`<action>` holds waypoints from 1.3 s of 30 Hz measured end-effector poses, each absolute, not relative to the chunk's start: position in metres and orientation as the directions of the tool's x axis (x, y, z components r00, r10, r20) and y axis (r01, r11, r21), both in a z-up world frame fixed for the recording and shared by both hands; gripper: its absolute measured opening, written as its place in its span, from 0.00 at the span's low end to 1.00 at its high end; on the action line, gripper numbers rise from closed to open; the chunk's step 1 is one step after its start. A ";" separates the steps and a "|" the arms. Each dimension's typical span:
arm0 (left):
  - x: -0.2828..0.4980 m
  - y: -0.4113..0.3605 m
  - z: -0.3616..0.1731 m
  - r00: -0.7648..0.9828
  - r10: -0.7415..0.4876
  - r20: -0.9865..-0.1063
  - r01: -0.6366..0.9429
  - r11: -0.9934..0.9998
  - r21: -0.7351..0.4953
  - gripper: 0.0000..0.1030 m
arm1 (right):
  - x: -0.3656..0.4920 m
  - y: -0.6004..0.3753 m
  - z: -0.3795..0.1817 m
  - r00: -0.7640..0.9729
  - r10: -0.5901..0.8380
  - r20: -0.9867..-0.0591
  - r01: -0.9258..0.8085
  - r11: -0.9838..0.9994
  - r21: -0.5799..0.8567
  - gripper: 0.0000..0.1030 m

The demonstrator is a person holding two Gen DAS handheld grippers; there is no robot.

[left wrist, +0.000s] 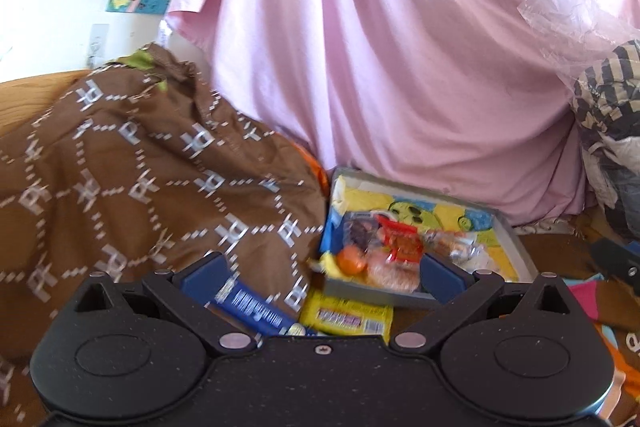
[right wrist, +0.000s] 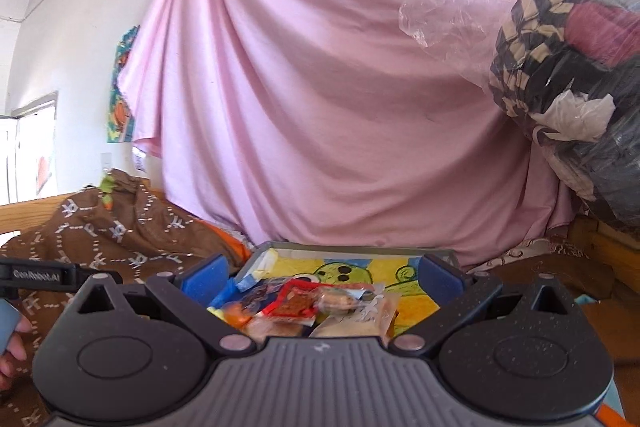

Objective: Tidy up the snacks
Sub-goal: 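Withdraw both grippers from the tray back over the remaining snacks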

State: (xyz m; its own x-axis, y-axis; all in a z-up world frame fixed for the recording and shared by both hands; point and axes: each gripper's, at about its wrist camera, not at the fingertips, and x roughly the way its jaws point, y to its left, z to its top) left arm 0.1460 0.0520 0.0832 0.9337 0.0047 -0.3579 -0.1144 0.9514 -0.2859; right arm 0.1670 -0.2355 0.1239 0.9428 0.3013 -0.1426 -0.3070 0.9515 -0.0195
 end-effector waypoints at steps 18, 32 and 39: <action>0.063 0.029 0.043 0.901 -0.019 -0.434 -0.073 0.978 -0.195 0.99 | 0.090 -0.242 0.083 0.922 0.290 -0.257 -0.292 0.956 0.028 1.00; 0.045 0.005 0.012 0.868 -0.027 -0.496 -0.023 0.995 -0.093 0.99 | 0.072 -0.239 0.040 0.886 0.202 -0.418 -0.201 0.979 0.047 1.00; 0.051 0.010 0.013 0.859 -0.006 -0.511 -0.039 0.996 -0.077 0.99 | 0.078 -0.229 0.035 0.875 0.208 -0.438 -0.213 0.976 0.037 1.00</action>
State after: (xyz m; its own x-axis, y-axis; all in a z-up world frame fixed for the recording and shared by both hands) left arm 0.0509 0.0101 0.0125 0.8594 -0.0062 -0.5113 -0.0389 0.9962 -0.0774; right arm 0.0776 -0.2294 0.0354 0.8745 0.2076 -0.4383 -0.2130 0.9763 0.0375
